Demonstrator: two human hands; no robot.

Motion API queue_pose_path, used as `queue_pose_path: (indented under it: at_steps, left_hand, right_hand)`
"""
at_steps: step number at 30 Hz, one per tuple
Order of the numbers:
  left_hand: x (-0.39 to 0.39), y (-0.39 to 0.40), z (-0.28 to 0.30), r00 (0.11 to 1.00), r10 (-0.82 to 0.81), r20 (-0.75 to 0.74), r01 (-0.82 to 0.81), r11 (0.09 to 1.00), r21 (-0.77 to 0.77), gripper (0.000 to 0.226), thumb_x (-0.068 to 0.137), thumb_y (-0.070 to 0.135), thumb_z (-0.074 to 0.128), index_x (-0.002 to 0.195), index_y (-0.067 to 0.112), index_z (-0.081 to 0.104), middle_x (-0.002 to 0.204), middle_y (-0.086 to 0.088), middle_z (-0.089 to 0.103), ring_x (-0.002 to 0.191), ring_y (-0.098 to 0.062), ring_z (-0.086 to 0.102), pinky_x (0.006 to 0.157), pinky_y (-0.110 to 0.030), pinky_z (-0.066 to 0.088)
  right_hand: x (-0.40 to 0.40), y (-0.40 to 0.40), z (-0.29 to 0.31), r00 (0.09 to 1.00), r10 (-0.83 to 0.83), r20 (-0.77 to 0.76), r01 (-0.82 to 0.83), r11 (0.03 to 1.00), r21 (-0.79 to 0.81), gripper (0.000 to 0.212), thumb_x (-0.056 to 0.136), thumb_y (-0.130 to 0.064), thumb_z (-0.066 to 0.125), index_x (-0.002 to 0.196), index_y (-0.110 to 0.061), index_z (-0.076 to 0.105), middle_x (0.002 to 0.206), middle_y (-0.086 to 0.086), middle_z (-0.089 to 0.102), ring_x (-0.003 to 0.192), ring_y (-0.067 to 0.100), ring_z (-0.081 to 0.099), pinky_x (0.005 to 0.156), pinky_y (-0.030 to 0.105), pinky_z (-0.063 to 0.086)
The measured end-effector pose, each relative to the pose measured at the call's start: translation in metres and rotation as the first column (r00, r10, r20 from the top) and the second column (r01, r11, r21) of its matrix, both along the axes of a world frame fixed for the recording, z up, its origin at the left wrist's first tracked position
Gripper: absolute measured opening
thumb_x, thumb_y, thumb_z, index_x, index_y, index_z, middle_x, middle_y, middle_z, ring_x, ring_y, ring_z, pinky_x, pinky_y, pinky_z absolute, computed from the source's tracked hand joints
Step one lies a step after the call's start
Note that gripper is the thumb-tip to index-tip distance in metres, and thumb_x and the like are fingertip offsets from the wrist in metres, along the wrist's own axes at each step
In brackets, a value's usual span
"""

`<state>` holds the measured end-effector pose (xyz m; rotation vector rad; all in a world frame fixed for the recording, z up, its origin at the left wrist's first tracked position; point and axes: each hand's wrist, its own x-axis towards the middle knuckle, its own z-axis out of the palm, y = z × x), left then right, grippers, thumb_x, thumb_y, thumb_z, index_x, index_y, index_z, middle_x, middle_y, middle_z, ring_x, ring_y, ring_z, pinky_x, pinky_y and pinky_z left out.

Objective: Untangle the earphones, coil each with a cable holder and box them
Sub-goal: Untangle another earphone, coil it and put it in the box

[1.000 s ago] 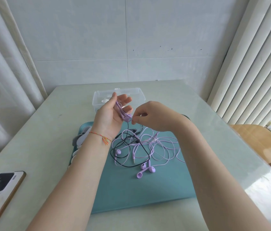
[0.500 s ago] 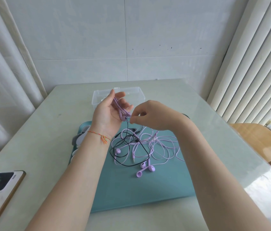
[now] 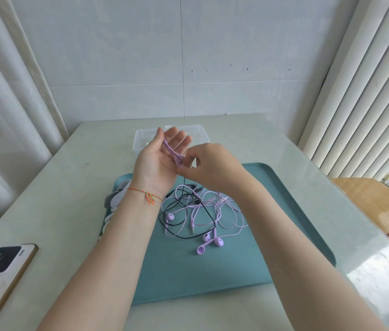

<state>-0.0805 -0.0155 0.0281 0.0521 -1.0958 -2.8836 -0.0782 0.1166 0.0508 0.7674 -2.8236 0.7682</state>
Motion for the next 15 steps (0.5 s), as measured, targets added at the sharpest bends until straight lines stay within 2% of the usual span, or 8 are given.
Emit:
queue_pose_path:
  at_steps: [1,3,5,7,8,11,12,15]
  left_hand:
    - [-0.001,0.0,-0.001,1.0,0.011,0.012,-0.011,1.0,0.017,0.031,0.102,0.033,0.044,0.091,0.011,0.062,0.072,0.0,0.065,0.071,-0.016,0.067,0.073,-0.036,0.048]
    - [-0.002,0.0,-0.001,1.0,0.008,0.024,-0.009,0.998,0.057,0.033,0.103,0.033,0.041,0.086,0.011,0.059,0.056,0.004,0.046,0.051,-0.011,0.049,0.071,-0.033,0.046]
    - [-0.001,0.0,-0.001,1.0,0.001,0.026,-0.003,0.997,0.082,0.035,0.104,0.032,0.039,0.081,0.011,0.056,0.051,0.005,0.031,0.044,-0.009,0.032,0.058,-0.026,0.049]
    - [-0.001,-0.001,0.0,1.0,0.014,0.027,-0.016,0.998,0.061,0.037,0.104,0.032,0.038,0.078,0.011,0.055,0.049,0.005,0.027,0.043,-0.009,0.027,0.051,-0.019,0.049]
    - [-0.002,-0.003,-0.001,0.999,0.023,0.025,-0.023,0.999,0.026,0.037,0.104,0.032,0.038,0.078,0.011,0.055,0.049,0.006,0.027,0.043,-0.009,0.027,0.055,-0.02,0.051]
    - [-0.004,-0.005,-0.003,0.998,0.044,0.036,-0.04,0.994,-0.106,0.038,0.104,0.033,0.036,0.081,0.011,0.056,0.049,0.006,0.032,0.042,-0.009,0.031,0.085,-0.031,0.051]
    - [-0.005,-0.004,-0.003,0.998,0.055,0.041,-0.049,0.989,-0.141,0.038,0.104,0.033,0.036,0.082,0.01,0.056,0.048,0.006,0.037,0.043,-0.01,0.036,0.088,-0.033,0.049]
    - [-0.005,0.0,-0.002,0.996,0.081,0.045,-0.071,0.977,-0.199,0.039,0.103,0.033,0.039,0.082,0.009,0.06,0.056,0.0,0.058,0.052,-0.014,0.059,0.08,-0.037,0.046]
  right_hand:
    - [0.001,0.0,0.001,1.0,0.0,-0.004,0.0,1.0,0.002,0.023,0.085,-0.044,0.065,0.08,-0.021,0.062,0.062,-0.01,0.043,0.061,0.012,0.045,0.054,0.028,0.036]
    - [0.003,0.0,0.003,1.0,0.0,-0.011,0.001,1.0,0.013,0.025,0.085,-0.046,0.062,0.078,-0.022,0.061,0.063,-0.009,0.045,0.065,0.016,0.048,0.055,0.027,0.038]
    - [0.005,0.002,0.005,1.0,0.013,0.009,-0.013,1.0,0.018,0.025,0.084,-0.045,0.064,0.08,-0.021,0.062,0.064,-0.01,0.045,0.063,0.014,0.049,0.051,0.026,0.036]
    - [0.006,0.005,0.008,0.997,0.055,0.05,-0.056,0.998,0.026,0.019,0.082,-0.037,0.069,0.088,-0.019,0.067,0.067,-0.014,0.044,0.063,0.008,0.048,0.051,0.02,0.034]
    - [0.006,0.007,0.011,0.995,0.075,0.061,-0.078,0.996,0.043,0.016,0.082,-0.032,0.069,0.092,-0.02,0.069,0.069,-0.016,0.044,0.065,0.008,0.048,0.053,0.019,0.034]
    - [0.006,0.01,0.015,0.996,0.074,0.045,-0.08,0.987,0.139,0.019,0.086,-0.021,0.062,0.103,-0.019,0.07,0.078,-0.014,0.049,0.082,0.015,0.051,0.066,0.024,0.037]
    - [0.006,0.01,0.015,0.998,0.051,0.033,-0.055,0.984,0.168,0.021,0.087,-0.018,0.059,0.105,-0.015,0.069,0.085,-0.008,0.057,0.086,0.019,0.054,0.07,0.025,0.042]
    - [0.006,0.009,0.012,1.0,-0.006,0.024,0.0,0.972,0.236,0.024,0.086,-0.01,0.053,0.1,-0.003,0.07,0.1,0.014,0.068,0.095,0.032,0.063,0.078,0.039,0.055]
